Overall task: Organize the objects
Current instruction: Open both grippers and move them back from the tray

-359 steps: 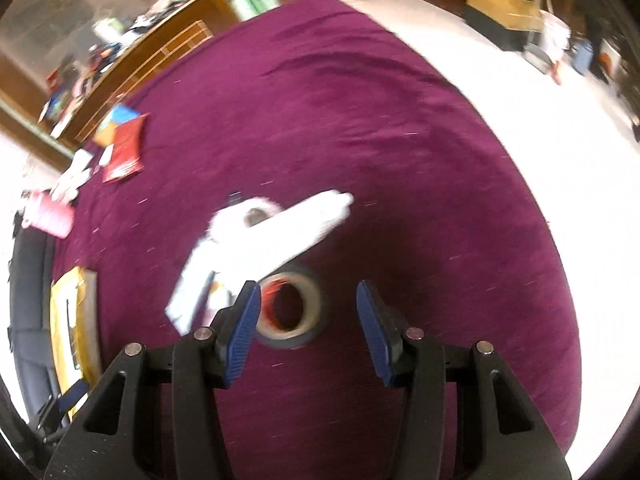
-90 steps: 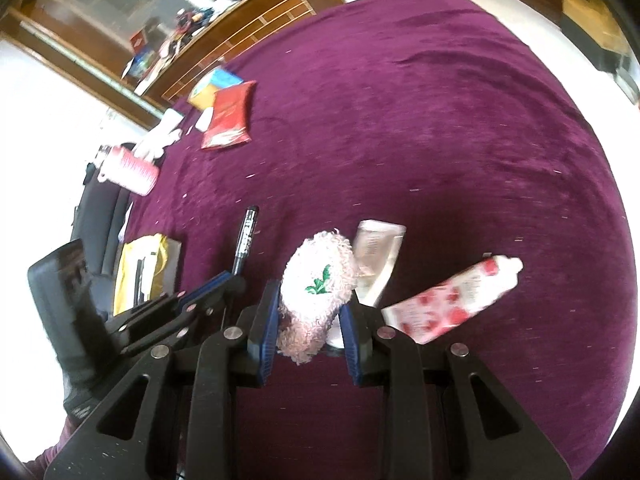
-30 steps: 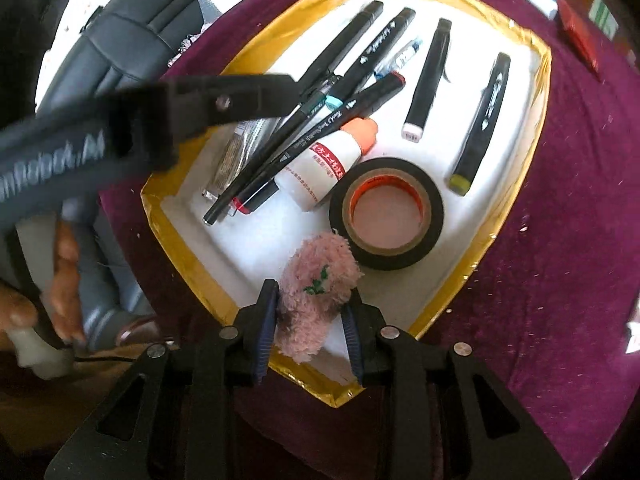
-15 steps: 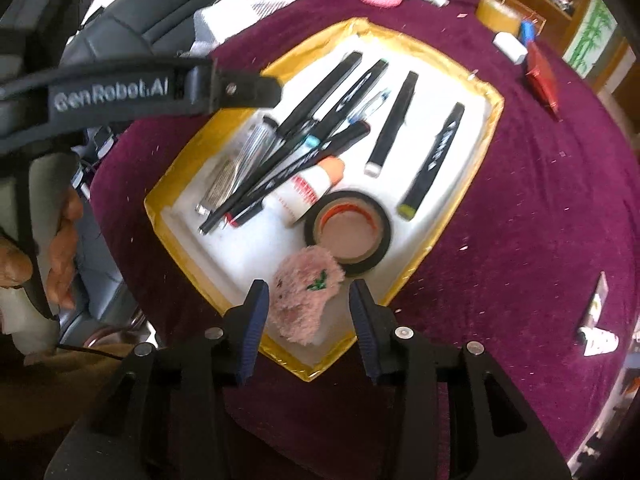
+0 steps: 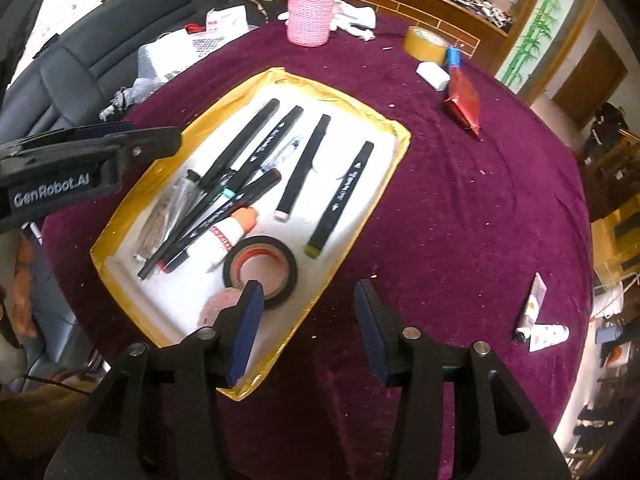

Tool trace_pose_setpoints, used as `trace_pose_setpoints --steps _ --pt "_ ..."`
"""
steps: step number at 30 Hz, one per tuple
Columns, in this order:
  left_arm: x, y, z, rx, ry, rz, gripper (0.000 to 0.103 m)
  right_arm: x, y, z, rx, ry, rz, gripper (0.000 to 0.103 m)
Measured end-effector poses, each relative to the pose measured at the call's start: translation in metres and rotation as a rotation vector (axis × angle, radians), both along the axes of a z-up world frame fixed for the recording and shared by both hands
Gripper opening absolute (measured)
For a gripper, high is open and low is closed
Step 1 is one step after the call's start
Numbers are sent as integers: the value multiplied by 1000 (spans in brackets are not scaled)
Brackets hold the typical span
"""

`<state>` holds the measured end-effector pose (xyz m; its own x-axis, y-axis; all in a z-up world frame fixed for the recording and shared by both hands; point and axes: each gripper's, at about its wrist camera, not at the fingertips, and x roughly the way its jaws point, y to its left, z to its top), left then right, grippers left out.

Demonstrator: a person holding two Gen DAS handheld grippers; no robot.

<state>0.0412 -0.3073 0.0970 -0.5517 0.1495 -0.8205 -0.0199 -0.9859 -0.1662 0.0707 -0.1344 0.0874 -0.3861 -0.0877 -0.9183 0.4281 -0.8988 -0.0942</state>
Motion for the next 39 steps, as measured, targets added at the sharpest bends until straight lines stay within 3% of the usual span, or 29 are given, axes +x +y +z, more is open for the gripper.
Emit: trace_pose_setpoints --steps 7,16,39 --pt "0 10 6 -47 25 -17 52 2 8 8 43 79 -33 46" --pt "0 25 8 -59 37 -33 52 2 35 29 -6 184 -105 47" --pt "1 105 10 -94 7 -86 52 -6 120 18 -35 143 -191 48"
